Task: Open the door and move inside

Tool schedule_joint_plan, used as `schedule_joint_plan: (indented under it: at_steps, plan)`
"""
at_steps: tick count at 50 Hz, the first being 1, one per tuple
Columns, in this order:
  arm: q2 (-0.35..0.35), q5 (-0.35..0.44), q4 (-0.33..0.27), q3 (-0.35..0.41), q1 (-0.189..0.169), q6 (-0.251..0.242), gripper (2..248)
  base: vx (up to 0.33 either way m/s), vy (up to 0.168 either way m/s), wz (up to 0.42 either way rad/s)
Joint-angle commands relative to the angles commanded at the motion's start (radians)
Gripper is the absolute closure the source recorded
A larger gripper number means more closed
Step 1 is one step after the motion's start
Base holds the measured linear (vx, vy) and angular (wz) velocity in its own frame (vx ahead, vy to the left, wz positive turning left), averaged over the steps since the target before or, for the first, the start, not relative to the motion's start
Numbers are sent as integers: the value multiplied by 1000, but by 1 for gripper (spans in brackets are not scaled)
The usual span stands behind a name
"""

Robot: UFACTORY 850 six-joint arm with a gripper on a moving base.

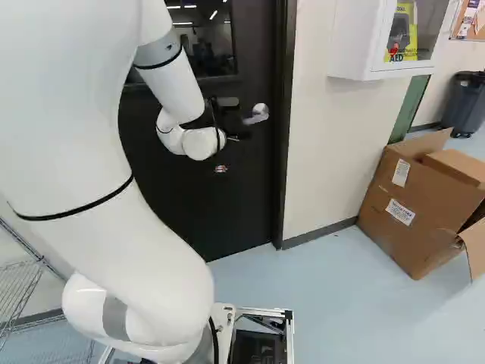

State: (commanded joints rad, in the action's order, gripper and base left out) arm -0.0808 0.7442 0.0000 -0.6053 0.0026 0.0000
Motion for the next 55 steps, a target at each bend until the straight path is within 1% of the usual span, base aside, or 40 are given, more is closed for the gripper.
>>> schedule_joint_plan:
  at_steps: [11, 23, 31, 47, 55]
  plan:
    - [-21, 0, 0, 0, 0, 0, 3, 0, 0, 0]
    - [-19, 0, 0, 5, -1, 0, 3, 0, 0, 0]
    - [26, 0, 0, 38, -6, 0, 3, 0, 0, 0]
    - [143, 0, 0, 119, -23, 0, 3, 0, 0, 0]
    - [184, 0, 0, 139, -27, 0, 3, 0, 0, 0]
